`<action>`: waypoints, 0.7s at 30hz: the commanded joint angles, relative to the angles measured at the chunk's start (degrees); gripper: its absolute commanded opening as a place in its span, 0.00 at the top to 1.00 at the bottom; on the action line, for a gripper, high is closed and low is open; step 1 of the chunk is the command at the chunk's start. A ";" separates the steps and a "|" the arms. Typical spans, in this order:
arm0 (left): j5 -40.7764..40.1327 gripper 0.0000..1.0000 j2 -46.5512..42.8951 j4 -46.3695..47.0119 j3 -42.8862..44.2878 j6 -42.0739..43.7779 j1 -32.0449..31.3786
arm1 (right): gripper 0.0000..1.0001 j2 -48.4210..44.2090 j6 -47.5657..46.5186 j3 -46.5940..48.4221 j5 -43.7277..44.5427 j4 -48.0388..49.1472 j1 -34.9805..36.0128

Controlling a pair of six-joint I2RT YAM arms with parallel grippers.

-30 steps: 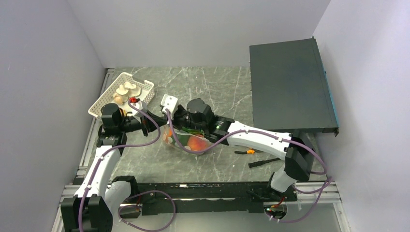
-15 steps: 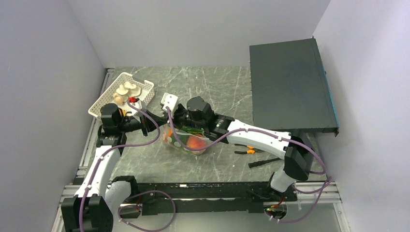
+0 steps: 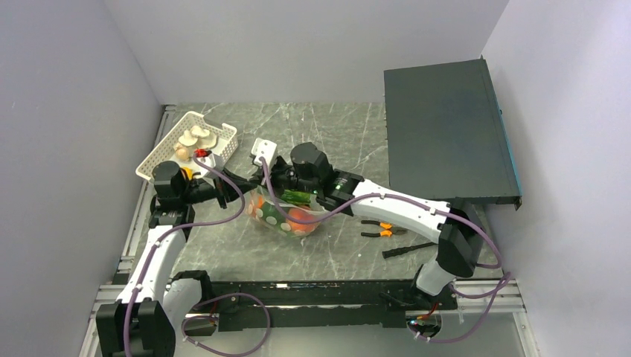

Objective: Place the food in the zip-top bag and seal the zipper
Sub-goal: Zip the zipper food storage bag at the center of the board.

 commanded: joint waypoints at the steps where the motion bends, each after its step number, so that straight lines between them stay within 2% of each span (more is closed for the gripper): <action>1: 1.50 1.00 -0.77 12.31 -0.52 -6.42 1.66 | 1.00 -2.35 0.98 3.11 -6.72 -7.99 -4.08; 8: 2.64 1.00 -0.89 17.03 -1.61 -9.81 1.59 | 1.00 -0.35 3.12 7.01 -12.56 -13.04 -6.27; 15: 0.03 1.00 -1.28 11.69 -0.63 -5.86 1.59 | 1.00 -1.26 3.31 5.63 -8.72 -13.19 -6.45; 18: -4.42 1.00 -1.78 8.94 -0.10 -4.19 1.77 | 1.00 -3.79 4.32 2.80 -3.95 -11.38 -6.44; 21: -14.30 1.00 -2.36 5.75 0.57 -4.35 1.96 | 1.00 -6.61 7.59 -0.14 1.25 -9.17 -6.44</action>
